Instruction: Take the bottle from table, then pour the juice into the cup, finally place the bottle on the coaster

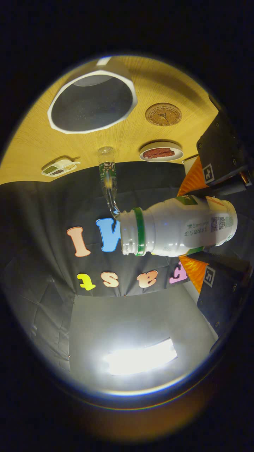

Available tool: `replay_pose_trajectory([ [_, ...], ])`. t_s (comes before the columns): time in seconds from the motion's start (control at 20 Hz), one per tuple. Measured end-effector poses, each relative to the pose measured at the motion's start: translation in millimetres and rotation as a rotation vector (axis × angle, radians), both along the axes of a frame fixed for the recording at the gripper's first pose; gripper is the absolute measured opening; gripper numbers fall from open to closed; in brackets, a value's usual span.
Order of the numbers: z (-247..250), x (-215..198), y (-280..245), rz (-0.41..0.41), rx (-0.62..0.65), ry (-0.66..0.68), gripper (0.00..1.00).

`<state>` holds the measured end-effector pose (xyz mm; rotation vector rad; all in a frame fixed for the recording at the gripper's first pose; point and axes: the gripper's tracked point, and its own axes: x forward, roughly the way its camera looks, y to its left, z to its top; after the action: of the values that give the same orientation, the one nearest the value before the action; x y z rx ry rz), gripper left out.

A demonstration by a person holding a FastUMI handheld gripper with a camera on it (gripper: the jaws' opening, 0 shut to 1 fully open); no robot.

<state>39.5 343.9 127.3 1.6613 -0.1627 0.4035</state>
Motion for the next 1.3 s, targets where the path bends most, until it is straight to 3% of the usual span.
replay_pose_trajectory([
  [1.3,10.2,-3.5,2.7,0.019,0.05,0.002,0.69],
])
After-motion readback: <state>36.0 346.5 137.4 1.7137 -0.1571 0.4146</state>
